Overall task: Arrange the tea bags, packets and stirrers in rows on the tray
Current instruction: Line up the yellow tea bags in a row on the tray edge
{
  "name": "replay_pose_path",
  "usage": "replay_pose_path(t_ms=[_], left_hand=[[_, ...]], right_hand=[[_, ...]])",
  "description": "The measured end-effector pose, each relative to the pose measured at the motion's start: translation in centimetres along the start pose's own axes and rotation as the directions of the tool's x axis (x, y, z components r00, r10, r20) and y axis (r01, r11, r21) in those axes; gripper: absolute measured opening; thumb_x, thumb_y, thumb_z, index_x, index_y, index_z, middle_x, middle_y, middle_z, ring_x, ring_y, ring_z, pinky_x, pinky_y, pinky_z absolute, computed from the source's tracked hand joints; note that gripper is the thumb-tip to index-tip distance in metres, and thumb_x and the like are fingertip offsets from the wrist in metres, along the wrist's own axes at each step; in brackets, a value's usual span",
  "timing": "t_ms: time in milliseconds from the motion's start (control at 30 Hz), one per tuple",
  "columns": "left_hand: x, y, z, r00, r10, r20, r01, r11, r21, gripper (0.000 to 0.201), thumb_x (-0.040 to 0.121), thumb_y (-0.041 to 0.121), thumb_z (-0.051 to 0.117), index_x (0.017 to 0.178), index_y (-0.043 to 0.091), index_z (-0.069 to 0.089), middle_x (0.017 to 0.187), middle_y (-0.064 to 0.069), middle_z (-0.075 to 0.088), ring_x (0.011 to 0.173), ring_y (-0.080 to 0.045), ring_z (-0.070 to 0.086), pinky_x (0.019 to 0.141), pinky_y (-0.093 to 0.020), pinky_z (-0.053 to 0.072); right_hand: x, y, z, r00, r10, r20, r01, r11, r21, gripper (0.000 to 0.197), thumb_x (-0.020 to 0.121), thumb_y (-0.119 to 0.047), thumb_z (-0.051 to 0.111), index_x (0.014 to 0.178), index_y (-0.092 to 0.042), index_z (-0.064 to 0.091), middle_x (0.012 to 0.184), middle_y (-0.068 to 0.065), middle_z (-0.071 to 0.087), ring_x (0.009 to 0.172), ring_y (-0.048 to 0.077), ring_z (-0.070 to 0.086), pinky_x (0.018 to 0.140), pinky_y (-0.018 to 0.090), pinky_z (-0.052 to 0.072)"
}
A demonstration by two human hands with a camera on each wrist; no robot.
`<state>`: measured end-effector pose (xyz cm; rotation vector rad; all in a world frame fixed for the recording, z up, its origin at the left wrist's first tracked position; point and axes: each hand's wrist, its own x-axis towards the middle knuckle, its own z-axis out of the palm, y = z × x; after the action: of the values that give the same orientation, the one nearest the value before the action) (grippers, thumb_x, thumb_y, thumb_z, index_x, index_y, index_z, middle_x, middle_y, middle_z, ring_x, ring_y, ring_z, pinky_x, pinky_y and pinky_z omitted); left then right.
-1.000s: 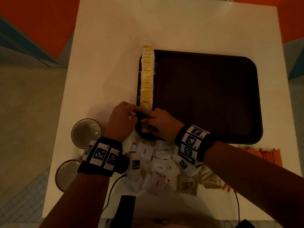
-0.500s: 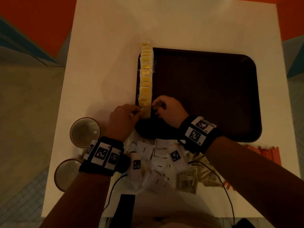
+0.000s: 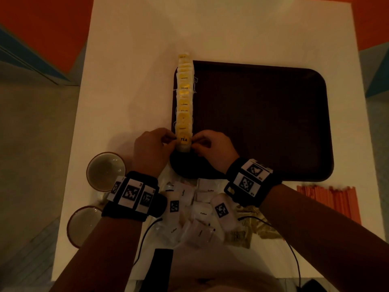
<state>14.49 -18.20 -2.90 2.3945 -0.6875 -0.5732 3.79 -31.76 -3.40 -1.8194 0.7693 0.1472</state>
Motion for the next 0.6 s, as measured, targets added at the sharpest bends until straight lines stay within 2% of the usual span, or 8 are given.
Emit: replay_pose_path(t_ms=[100, 167, 333, 433, 533, 600], left_hand=[[-0.05, -0.18, 0.1, 1.0, 0.017, -0.005, -0.017, 1.0, 0.021, 0.015, 0.08, 0.035, 0.07, 0.087, 0.022, 0.069, 0.083, 0.002, 0.07, 0.075, -0.018, 0.061, 0.073, -0.038, 0.052], [-0.01, -0.27, 0.15, 1.0, 0.011, -0.021, -0.012, 1.0, -0.006, 0.013, 0.08, 0.033, 0.07, 0.088, 0.022, 0.069, 0.084, 0.002, 0.069, 0.073, -0.017, 0.058, 0.071, -0.037, 0.05], [0.18, -0.4, 0.18, 0.999, 0.025, -0.045, -0.027, 0.998, -0.056, 0.014, 0.08, 0.028, 0.071, 0.091, 0.019, 0.069, 0.087, 0.0, 0.067, 0.068, -0.009, 0.049, 0.066, -0.024, 0.039], [0.37, -0.44, 0.25, 0.999, 0.031, -0.012, -0.032, 0.993, -0.114, 0.015, 0.081, 0.025, 0.07, 0.094, 0.019, 0.067, 0.091, 0.0, 0.065, 0.065, -0.003, 0.048, 0.061, -0.011, 0.035], [0.66, -0.47, 0.41, 1.0, 0.012, -0.02, -0.016, 0.987, -0.162, 0.02, 0.082, 0.022, 0.069, 0.101, 0.017, 0.065, 0.1, -0.003, 0.063, 0.074, -0.009, 0.054, 0.06, -0.004, 0.037], [0.94, -0.5, 0.55, 0.998, 0.0, -0.055, -0.01, 0.98, -0.197, 0.024, 0.084, 0.02, 0.067, 0.107, 0.014, 0.064, 0.106, -0.006, 0.062, 0.081, -0.009, 0.056, 0.063, -0.002, 0.039]], right_hand=[[0.15, -0.2, -0.23, 0.999, -0.037, -0.021, 0.036, 0.997, -0.074, 0.015, 0.085, -0.015, 0.063, 0.1, -0.016, 0.066, 0.104, 0.002, 0.066, 0.096, 0.013, 0.061, 0.087, 0.026, 0.049], [0.24, -0.34, -0.24, 0.997, -0.058, -0.041, 0.053, 0.992, -0.117, 0.015, 0.085, -0.016, 0.063, 0.1, -0.016, 0.067, 0.106, 0.003, 0.065, 0.098, 0.013, 0.059, 0.086, 0.021, 0.044], [0.15, -0.46, -0.16, 0.995, -0.083, -0.061, 0.073, 0.985, -0.159, 0.017, 0.087, -0.016, 0.06, 0.103, -0.015, 0.068, 0.108, 0.006, 0.062, 0.1, 0.015, 0.057, 0.085, 0.019, 0.04], [0.2, -0.38, -0.26, 0.988, -0.106, -0.11, 0.091, 0.987, -0.133, 0.03, 0.087, -0.012, 0.06, 0.117, -0.014, 0.062, 0.119, 0.006, 0.057, 0.107, 0.015, 0.054, 0.09, 0.016, 0.038], [0.43, -0.38, -0.04, 0.991, -0.124, -0.049, 0.116, 0.983, -0.145, 0.039, 0.088, -0.01, 0.059, 0.126, -0.013, 0.056, 0.127, 0.007, 0.055, 0.114, 0.016, 0.052, 0.092, 0.012, 0.034], [0.86, -0.41, 0.11, 0.988, -0.129, -0.084, 0.117, 0.984, -0.137, 0.038, 0.087, -0.01, 0.06, 0.126, -0.012, 0.057, 0.126, 0.008, 0.056, 0.112, 0.017, 0.055, 0.092, 0.014, 0.037]])
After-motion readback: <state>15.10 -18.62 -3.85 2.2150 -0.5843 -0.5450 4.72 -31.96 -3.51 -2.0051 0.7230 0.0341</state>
